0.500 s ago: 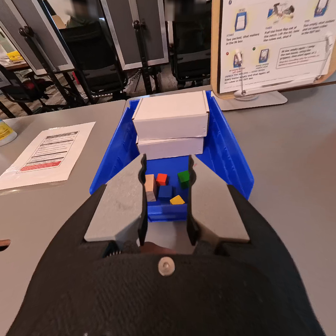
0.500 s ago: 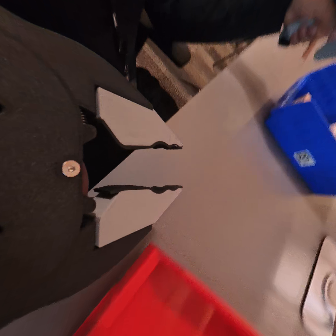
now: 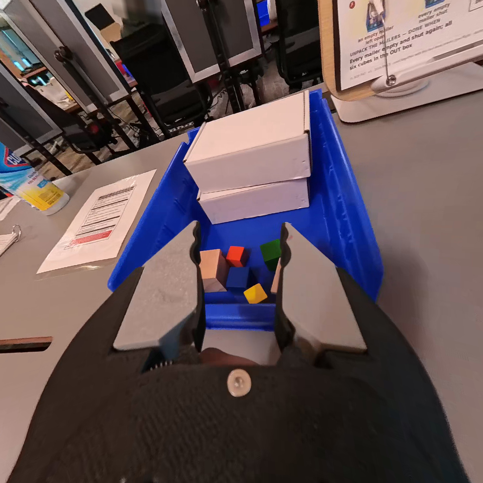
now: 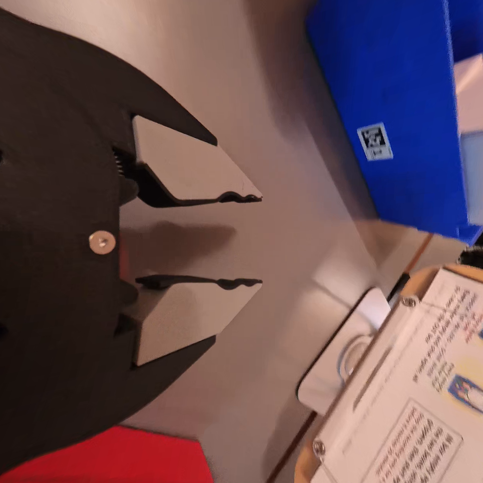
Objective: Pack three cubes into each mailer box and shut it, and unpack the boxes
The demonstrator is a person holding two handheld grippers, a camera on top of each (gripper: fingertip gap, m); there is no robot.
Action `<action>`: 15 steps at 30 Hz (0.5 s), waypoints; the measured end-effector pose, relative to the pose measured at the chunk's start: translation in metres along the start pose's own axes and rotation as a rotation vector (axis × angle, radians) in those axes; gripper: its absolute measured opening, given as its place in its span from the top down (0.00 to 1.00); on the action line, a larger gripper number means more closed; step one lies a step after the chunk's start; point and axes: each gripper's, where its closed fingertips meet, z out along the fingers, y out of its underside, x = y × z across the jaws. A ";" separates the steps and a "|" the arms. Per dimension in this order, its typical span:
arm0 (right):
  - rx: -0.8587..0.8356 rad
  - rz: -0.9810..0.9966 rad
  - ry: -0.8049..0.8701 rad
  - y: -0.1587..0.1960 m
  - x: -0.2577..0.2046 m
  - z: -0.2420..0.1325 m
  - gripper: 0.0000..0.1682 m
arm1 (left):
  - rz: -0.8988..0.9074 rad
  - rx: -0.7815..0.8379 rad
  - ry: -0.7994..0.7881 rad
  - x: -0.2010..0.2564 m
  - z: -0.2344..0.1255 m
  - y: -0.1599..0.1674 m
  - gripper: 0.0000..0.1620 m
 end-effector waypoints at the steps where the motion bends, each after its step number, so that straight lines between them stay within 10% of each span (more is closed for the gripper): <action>1: 0.012 -0.005 0.040 -0.001 0.007 0.007 0.64 | 0.004 0.002 -0.013 0.000 0.001 0.000 0.64; 15: 0.112 -0.010 0.153 0.000 0.037 0.007 0.62 | 0.057 -0.034 -0.061 0.012 0.015 0.004 0.63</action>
